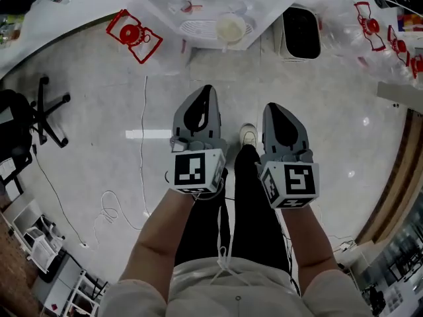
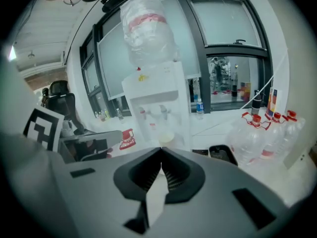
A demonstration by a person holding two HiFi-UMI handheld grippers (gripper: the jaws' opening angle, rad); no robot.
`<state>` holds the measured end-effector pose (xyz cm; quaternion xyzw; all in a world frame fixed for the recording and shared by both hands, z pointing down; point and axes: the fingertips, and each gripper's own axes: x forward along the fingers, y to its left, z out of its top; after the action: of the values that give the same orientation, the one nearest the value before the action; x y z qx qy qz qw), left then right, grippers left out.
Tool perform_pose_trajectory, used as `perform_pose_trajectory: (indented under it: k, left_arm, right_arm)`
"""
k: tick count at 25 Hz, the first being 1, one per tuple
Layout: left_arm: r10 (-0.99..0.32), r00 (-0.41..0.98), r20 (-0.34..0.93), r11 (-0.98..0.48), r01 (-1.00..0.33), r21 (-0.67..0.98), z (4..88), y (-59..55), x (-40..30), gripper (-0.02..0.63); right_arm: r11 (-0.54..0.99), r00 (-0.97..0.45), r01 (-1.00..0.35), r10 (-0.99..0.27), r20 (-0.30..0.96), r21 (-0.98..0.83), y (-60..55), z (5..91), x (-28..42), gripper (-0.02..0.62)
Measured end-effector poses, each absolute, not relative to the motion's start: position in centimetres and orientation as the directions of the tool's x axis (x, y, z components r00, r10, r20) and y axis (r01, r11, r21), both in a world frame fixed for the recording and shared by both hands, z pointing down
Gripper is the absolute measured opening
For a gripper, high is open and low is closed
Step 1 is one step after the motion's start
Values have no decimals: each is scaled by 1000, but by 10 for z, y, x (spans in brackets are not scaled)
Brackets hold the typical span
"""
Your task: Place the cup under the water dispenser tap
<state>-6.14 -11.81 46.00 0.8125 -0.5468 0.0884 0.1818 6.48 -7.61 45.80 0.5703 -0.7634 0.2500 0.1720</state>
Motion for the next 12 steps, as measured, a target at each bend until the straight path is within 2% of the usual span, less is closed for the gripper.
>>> perform_pose_trajectory:
  k: [5,12]
  left_arm:
    - [-841,426,333,-385,-904,185,393,-85,-76,18]
    - [-839,489,238,-480,-872,97,268,-61,-81,18]
  right_arm:
    - [195,-244,-969,-837,489,-150,-58,387,59,26]
    - [205,-232,-973,-892,388,-110,-43,286,48,25]
